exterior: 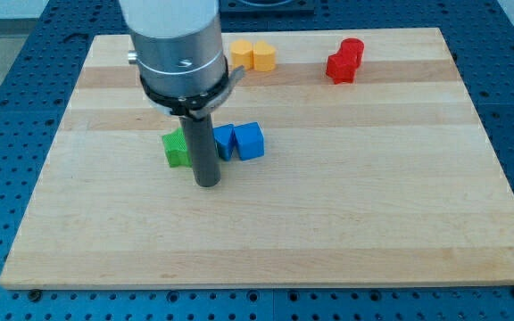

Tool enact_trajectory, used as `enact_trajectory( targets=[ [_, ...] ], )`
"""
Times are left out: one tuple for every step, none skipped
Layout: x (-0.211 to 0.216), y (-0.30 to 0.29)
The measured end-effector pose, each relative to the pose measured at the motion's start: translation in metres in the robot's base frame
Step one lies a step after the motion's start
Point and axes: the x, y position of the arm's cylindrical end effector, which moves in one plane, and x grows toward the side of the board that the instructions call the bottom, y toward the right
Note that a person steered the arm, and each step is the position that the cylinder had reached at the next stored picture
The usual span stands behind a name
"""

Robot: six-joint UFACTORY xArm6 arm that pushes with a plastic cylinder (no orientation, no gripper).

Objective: Push the red circle a bit left

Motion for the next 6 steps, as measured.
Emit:
enact_trajectory(
  targets=[
    [-0.009, 0.000],
    [-0.009, 0.000],
    [0.010, 0.000],
    [0.018, 0.001],
    [0.018, 0.038],
    [0.013, 0.109]
  ],
)
